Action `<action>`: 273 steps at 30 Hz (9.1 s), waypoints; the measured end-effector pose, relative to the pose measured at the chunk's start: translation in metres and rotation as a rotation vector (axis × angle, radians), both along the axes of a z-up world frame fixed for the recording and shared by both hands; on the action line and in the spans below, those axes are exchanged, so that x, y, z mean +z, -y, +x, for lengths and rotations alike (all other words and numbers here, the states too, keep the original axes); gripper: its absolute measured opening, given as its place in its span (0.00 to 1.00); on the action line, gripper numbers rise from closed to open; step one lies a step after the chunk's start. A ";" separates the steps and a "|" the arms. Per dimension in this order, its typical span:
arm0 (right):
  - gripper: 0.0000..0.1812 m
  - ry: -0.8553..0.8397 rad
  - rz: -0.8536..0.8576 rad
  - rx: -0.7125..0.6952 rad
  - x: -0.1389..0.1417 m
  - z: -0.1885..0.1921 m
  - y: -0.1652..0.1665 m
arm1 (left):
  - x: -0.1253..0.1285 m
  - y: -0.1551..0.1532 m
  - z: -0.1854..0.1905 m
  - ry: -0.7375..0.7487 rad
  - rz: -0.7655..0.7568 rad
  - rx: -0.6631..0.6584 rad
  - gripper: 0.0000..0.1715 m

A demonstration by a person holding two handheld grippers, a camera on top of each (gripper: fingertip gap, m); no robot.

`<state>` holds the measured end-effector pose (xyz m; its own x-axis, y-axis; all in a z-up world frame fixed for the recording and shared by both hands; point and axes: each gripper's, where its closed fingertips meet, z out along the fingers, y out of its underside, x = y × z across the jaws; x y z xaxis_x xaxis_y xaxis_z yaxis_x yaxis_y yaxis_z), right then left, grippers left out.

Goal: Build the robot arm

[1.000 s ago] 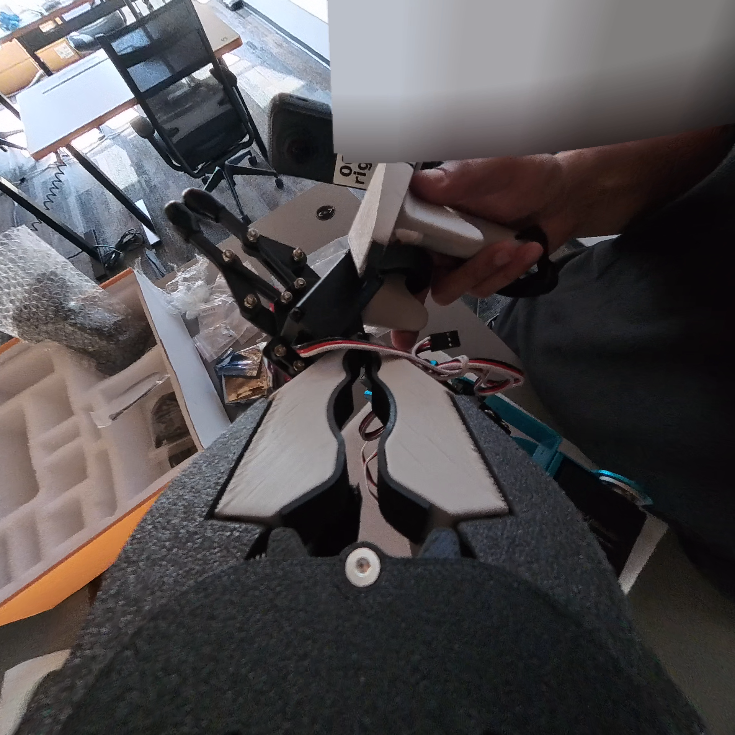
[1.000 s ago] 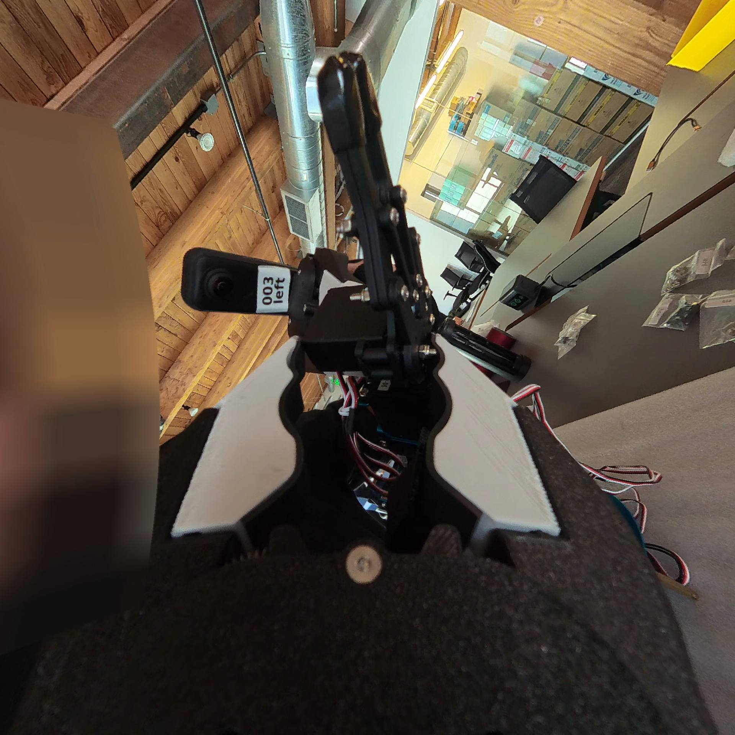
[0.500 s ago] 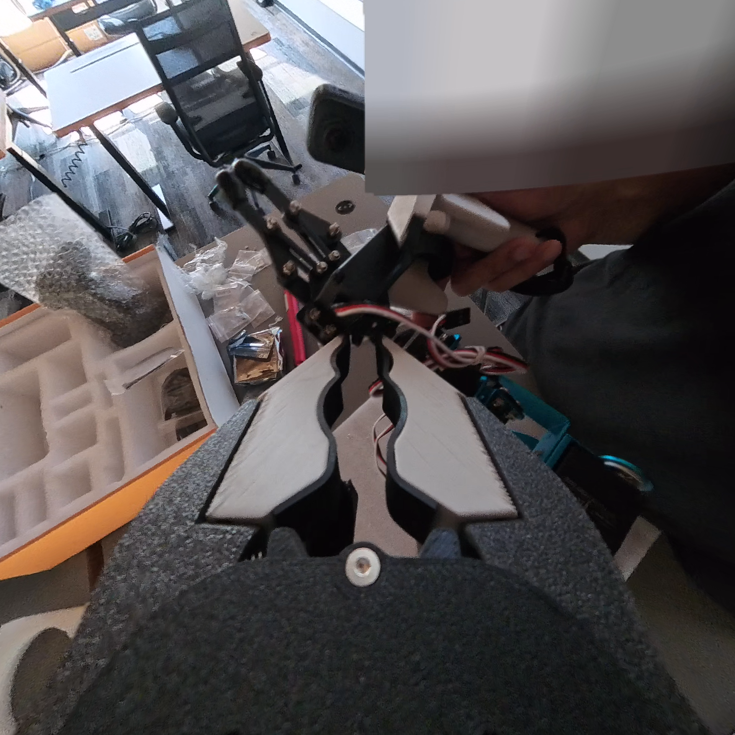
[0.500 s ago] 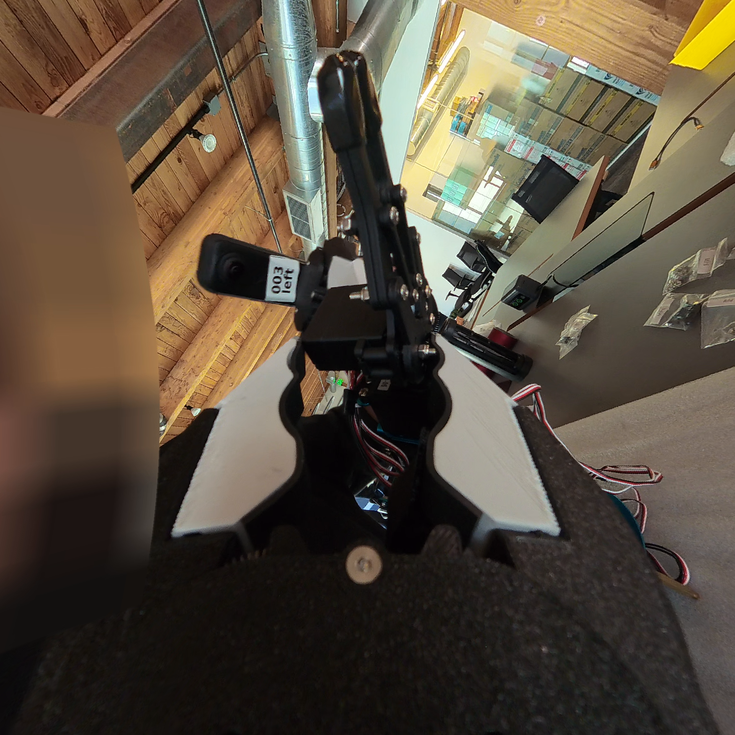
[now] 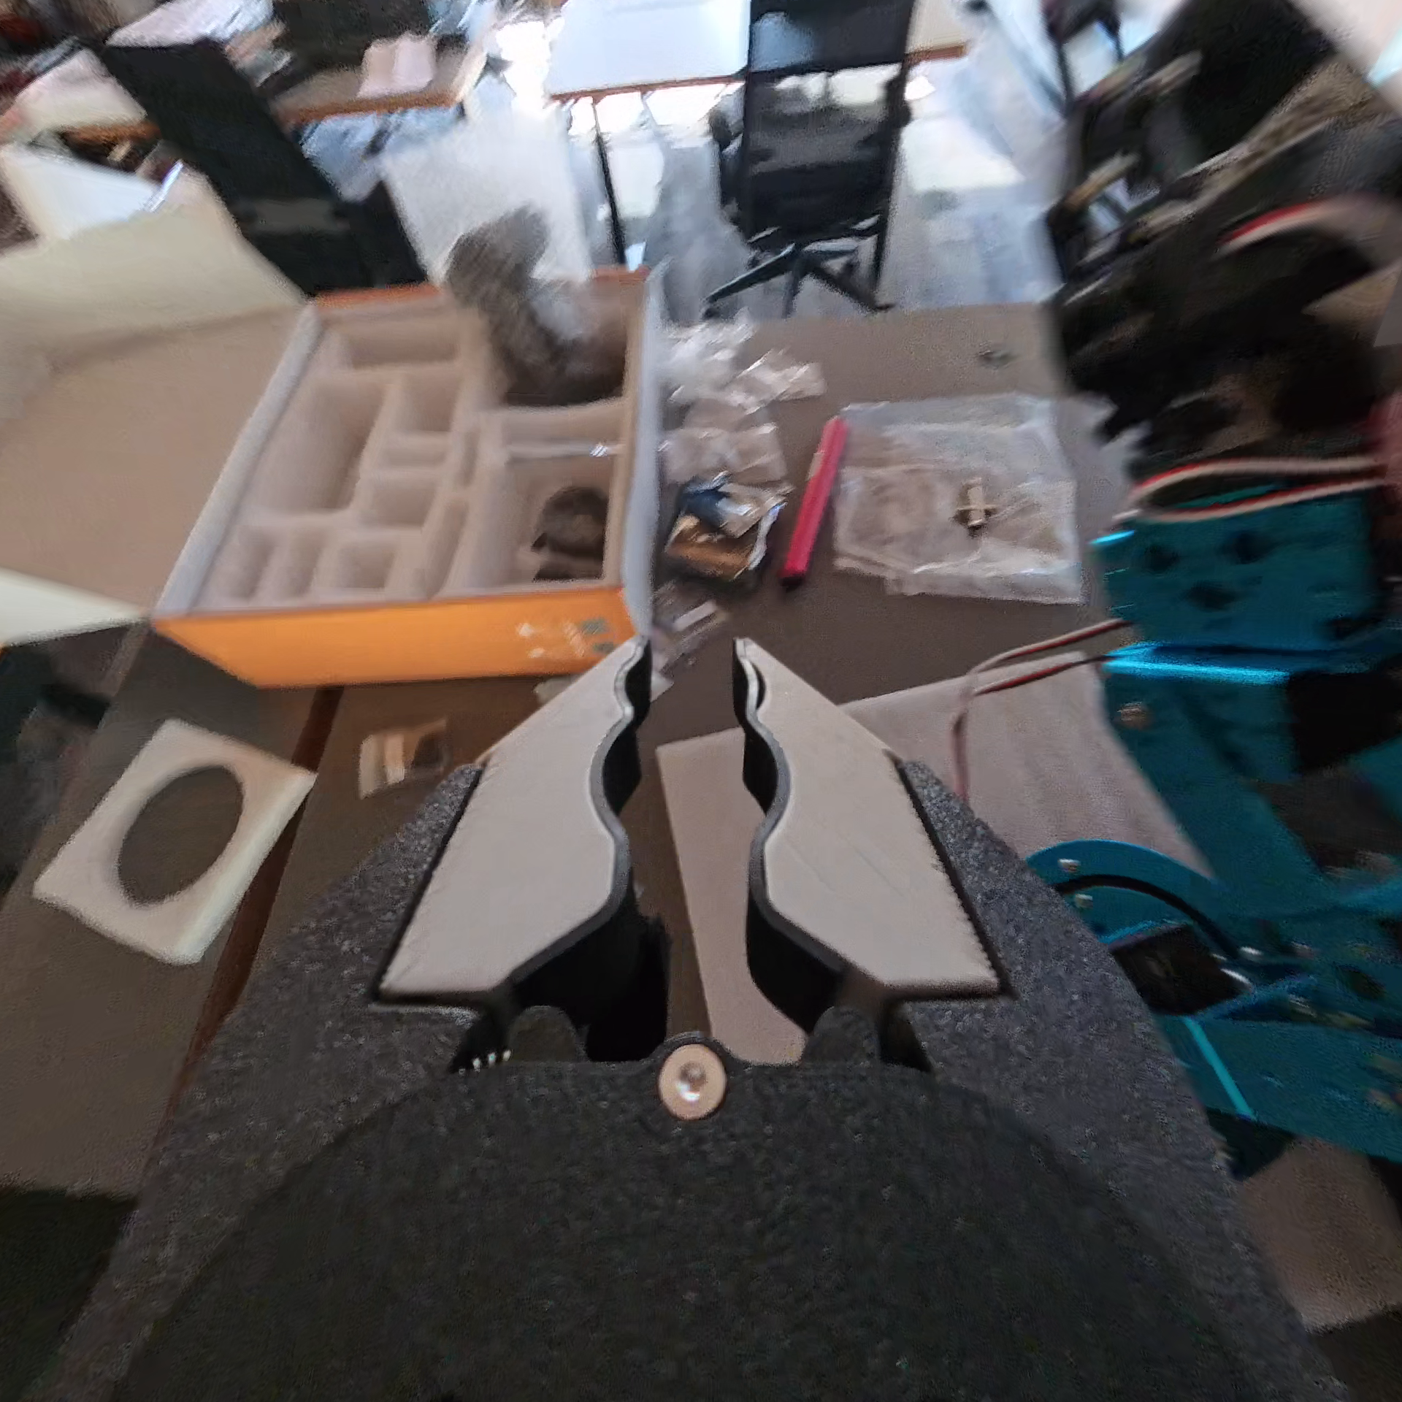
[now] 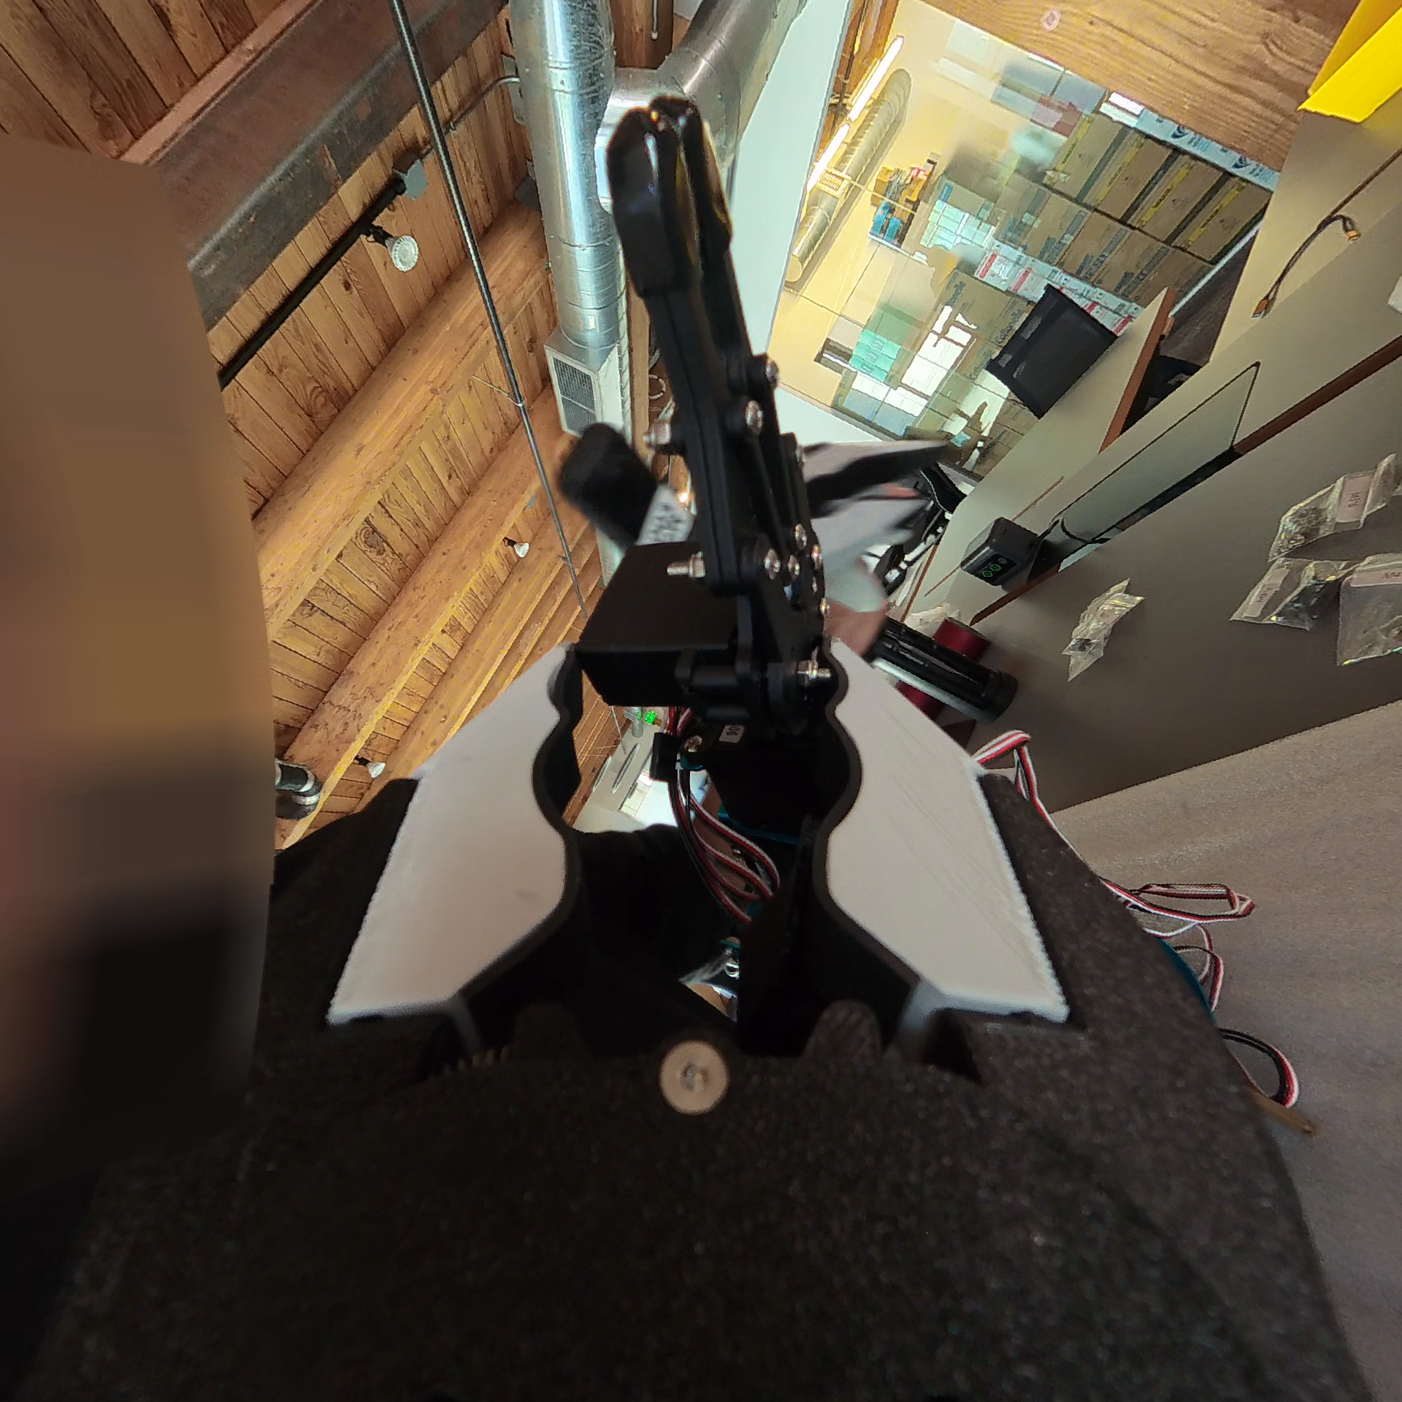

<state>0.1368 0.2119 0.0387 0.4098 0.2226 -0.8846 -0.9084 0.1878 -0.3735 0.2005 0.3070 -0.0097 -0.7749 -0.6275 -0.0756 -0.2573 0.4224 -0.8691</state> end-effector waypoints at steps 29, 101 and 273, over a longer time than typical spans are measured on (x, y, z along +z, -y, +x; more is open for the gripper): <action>0.34 0.039 0.003 0.004 0.003 -0.006 0.003 | -0.222 0.091 0.103 -0.281 0.234 -0.016 0.11; 0.36 0.010 0.065 0.062 0.008 -0.009 -0.003 | -0.071 -0.059 -0.002 -0.154 0.013 0.263 0.14; 0.36 0.021 0.060 0.142 0.007 -0.011 0.004 | 0.033 0.104 -0.071 -0.027 0.155 -0.391 0.00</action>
<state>0.1263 0.2078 0.0460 0.3888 0.3321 -0.8594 -0.9195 0.0808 -0.3848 0.1291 0.2025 0.0229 -0.9555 -0.2686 -0.1222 -0.0737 0.6182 -0.7826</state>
